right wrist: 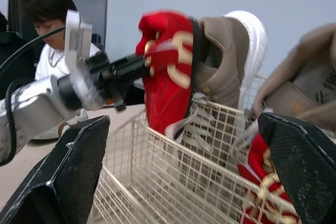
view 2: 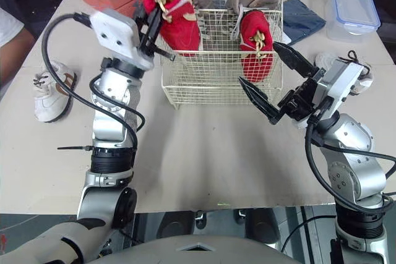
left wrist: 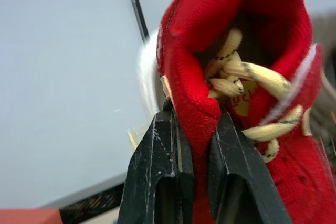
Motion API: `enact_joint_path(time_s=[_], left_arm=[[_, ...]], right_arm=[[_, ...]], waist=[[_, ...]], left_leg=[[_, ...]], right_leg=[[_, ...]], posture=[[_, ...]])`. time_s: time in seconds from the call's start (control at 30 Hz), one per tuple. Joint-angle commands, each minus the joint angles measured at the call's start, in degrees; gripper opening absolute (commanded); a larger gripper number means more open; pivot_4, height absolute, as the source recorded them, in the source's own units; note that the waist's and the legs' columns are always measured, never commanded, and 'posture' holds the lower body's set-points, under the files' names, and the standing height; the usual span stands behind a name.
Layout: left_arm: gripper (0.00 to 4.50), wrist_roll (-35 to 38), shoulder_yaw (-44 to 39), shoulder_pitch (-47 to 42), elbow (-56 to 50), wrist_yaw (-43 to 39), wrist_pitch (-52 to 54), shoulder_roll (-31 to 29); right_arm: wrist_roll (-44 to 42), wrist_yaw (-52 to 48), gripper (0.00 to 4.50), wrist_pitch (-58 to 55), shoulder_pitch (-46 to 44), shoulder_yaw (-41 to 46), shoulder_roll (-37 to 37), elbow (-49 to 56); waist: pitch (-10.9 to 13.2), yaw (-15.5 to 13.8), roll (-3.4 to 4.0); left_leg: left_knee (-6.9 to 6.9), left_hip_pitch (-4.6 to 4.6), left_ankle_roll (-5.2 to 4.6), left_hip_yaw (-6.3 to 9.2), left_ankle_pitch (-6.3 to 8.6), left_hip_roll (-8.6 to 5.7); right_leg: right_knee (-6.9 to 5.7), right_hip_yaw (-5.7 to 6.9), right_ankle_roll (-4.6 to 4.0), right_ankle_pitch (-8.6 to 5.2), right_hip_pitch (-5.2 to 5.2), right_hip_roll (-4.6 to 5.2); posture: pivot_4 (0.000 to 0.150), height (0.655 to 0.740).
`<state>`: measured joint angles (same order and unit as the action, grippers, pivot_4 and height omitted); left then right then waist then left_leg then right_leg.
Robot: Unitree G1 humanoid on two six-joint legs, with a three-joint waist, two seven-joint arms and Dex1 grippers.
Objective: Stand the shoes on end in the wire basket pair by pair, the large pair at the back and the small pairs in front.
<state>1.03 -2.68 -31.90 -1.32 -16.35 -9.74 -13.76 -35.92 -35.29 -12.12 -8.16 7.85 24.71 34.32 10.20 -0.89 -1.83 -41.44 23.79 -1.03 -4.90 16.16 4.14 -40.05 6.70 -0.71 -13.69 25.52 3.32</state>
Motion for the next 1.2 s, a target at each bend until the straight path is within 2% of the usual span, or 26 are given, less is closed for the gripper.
enact_joint_path(time_s=[0.03, 0.13, 0.27, 0.3, 0.33, 0.4, 0.5, 0.57, 0.97, 1.13, 1.2], left_arm=[[0.05, -1.9, 1.4, 1.0, 0.8, 0.9, -3.0, 0.3], [0.05, -2.5, 2.5, 2.2, 2.9, 0.8, -2.1, 0.6], [0.05, 1.6, 2.7, 4.3, 1.6, -2.1, 1.6, 1.3], [1.07, 2.6, 2.8, 4.7, 0.8, -2.7, 3.7, 1.3], [1.37, 3.1, 2.6, 4.9, 0.0, -2.8, 5.6, 1.2], [2.28, 4.2, 2.2, 4.8, -1.5, -2.9, 8.3, 0.9], [3.86, 5.0, 1.9, 4.7, -3.6, -3.2, 10.0, 0.2], [4.46, 5.4, 1.6, 5.1, -5.2, -3.0, 11.2, -0.1], [4.46, 10.9, 0.1, 16.5, -20.2, -6.0, 19.5, -3.6], [4.46, 20.3, -3.0, 16.3, -25.4, -12.0, 21.6, -6.8], [4.46, 29.1, -4.1, 13.4, -26.7, -16.0, 27.9, -9.3]], right_arm=[[-0.3, -0.1, 4.50, 1.7, 0.0, 1.7, 0.3, 1.2], [-0.4, -0.4, 4.50, 1.9, 0.1, 1.8, 0.5, 0.9], [-0.6, -0.8, 4.50, 2.2, 0.1, 2.1, 0.7, 0.5], [-0.7, -0.9, 4.50, 2.3, 0.1, 2.2, 0.9, 0.4], [-0.8, -1.0, 4.50, 2.3, 0.1, 2.3, 1.0, 0.3], [-0.9, -1.0, 4.50, 2.4, 0.2, 2.4, 1.1, 0.2], [-1.0, -1.2, 4.50, 2.5, 0.2, 2.7, 1.2, 0.0], [-1.0, -1.4, 4.50, 2.6, 0.2, 2.9, 1.2, -0.3], [-0.7, -1.4, 4.50, 2.4, -1.0, 6.7, 2.9, -4.8], [2.0, 0.8, 4.50, 2.4, -2.3, 12.8, 6.4, -13.3], [2.7, -0.8, 4.50, 0.2, -1.4, 14.9, 10.1, -18.2]], waist=[[0.0, 0.0, 0.00], [0.0, 0.0, 0.00], [-0.2, 0.0, 0.16], [-0.2, 0.0, 0.23], [-0.3, 0.0, 0.28], [-0.3, -0.1, 0.36], [-0.4, -0.1, 0.38], [-0.4, -0.1, 0.39], [-0.4, 0.0, 0.40], [-0.3, -0.2, 0.39], [-0.3, -0.4, 0.39]], left_leg=[[0.00, 0.00, 0.00, 0.01, 0.00, 0.01], [0.00, 0.01, -0.01, 0.02, 0.00, -0.01], [0.00, -0.03, -0.01, 0.01, 0.01, 0.02], [0.00, -0.05, -0.01, 0.01, 0.01, 0.02], [0.00, -0.05, -0.01, 0.02, 0.01, 0.03], [0.00, -0.07, -0.01, 0.04, 0.01, 0.02], [0.00, -0.08, -0.02, 0.08, 0.01, 0.01], [0.00, -0.08, -0.02, 0.08, 0.01, 0.01], [0.02, -0.06, -0.02, 0.09, 0.01, 0.05], [0.02, -0.01, -0.03, 0.08, 0.02, 0.03], [0.02, 0.00, -0.02, 0.09, 0.02, 0.02]], right_leg=[[0.00, 0.00, 0.00, 0.00, 0.00, 0.00], [0.01, 0.03, 0.00, 0.00, 0.00, 0.00], [0.01, 0.02, 0.01, 0.00, -0.04, 0.01], [0.01, 0.02, 0.01, 0.00, -0.05, 0.01], [0.00, 0.02, 0.01, -0.01, -0.05, 0.01], [-0.01, 0.03, 0.01, -0.01, -0.07, 0.00], [-0.03, 0.06, 0.02, -0.02, -0.09, 0.00], [-0.03, 0.06, 0.02, -0.02, -0.09, 0.00], [0.01, 0.03, 0.01, -0.02, -0.07, -0.01], [0.05, 0.06, 0.01, -0.02, -0.06, 0.02], [0.06, 0.06, 0.01, -0.02, -0.07, 0.03]], posture=[[0.150, 0.6860], [0.150, 0.6860], [0.150, 0.6860], [0.150, 0.6860], [0.150, 0.6860], [0.150, 0.6860], [0.150, 0.6860], [0.150, 0.6860], [0.150, 0.6860], [0.150, 0.6860], [0.150, 0.6860]])
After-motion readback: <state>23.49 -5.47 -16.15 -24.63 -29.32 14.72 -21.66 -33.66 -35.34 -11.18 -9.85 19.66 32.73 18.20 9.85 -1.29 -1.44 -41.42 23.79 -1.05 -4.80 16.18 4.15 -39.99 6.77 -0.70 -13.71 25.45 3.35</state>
